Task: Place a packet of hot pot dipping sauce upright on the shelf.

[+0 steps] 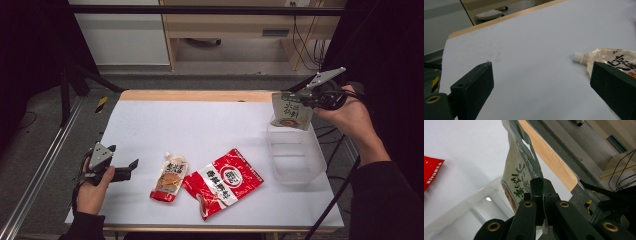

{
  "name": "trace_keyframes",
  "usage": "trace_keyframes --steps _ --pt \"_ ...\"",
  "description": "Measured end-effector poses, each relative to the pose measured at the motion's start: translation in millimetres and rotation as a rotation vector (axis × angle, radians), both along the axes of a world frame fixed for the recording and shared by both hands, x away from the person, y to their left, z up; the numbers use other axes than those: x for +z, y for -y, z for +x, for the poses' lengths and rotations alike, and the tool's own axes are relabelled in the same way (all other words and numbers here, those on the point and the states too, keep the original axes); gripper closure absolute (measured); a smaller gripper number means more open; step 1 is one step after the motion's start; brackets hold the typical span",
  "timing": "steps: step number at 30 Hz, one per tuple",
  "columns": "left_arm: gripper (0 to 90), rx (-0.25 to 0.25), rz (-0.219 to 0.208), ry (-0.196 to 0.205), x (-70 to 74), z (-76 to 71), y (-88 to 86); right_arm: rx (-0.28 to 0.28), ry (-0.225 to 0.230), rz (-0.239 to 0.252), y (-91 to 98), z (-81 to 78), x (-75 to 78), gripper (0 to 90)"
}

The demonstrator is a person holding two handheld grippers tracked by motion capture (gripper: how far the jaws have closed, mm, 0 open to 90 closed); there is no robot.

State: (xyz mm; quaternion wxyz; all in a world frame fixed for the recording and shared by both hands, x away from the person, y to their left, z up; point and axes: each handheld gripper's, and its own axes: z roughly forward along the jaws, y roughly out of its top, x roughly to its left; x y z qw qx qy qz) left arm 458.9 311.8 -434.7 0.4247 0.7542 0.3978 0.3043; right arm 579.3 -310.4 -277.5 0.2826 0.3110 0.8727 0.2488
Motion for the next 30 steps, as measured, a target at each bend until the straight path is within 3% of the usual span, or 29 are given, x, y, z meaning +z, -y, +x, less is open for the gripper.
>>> trace_keyframes --steps 17,27,30 --pt "4.8 -0.001 0.001 -0.001 -0.1 0.1 0.2 0.018 -0.051 0.0 0.3 14.6 -22.5 90.0" --pt "4.7 -0.007 0.001 -0.005 -0.8 0.9 1.0 0.002 -0.123 0.049 4.6 26.7 -47.0 90.0" --pt "4.7 -0.009 0.004 -0.006 -1.0 1.2 1.3 -0.021 -0.119 0.066 7.3 29.2 -49.4 90.0"
